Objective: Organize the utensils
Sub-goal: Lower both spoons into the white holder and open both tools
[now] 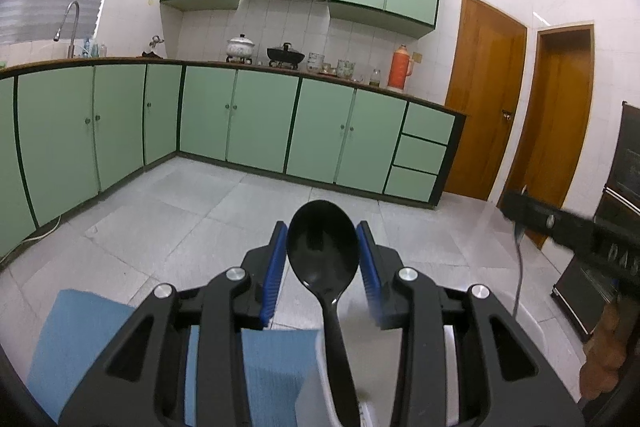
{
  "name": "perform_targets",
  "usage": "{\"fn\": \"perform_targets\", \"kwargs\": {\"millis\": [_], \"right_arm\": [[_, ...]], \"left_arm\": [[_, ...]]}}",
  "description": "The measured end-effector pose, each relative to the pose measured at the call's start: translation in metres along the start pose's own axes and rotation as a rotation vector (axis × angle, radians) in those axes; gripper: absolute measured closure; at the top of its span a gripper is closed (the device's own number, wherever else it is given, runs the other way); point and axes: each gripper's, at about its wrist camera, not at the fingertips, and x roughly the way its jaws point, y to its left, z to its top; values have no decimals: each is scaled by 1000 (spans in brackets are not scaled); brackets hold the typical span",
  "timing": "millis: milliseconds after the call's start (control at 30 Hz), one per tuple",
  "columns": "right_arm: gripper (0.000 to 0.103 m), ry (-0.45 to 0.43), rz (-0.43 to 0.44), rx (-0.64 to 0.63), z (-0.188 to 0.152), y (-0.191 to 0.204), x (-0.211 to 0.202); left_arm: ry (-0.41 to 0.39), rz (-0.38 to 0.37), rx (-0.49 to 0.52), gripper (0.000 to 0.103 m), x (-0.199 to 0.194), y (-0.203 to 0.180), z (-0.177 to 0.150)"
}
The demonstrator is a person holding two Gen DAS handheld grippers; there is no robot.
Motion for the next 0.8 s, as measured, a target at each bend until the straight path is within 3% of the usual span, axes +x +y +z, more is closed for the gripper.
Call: {"fn": "perform_targets", "kwargs": {"millis": [33, 133, 267, 333, 400, 600, 800], "right_arm": [[75, 8, 4, -2, -4, 1, -1], [72, 34, 20, 8, -18, 2, -7], [55, 25, 6, 3, -32, -1, -33], [48, 17, -8, 7, -38, -4, -51], [33, 12, -28, 28, -45, -9, -70], [19, 84, -65, 31, -98, -12, -136], [18, 229, -86, 42, -166, -6, -189]], "left_arm": [[6, 0, -3, 56, -3, 1, -2], [14, -3, -9, 47, -12, 2, -3], [13, 7, 1, 37, -38, 3, -3], [14, 17, 11, 24, -55, 1, -5], [26, 38, 27, 15, -77, -2, -11], [116, 75, 36, 7, -141, 0, -51], [264, 111, 16, 7, -193, 13, -103]]}}
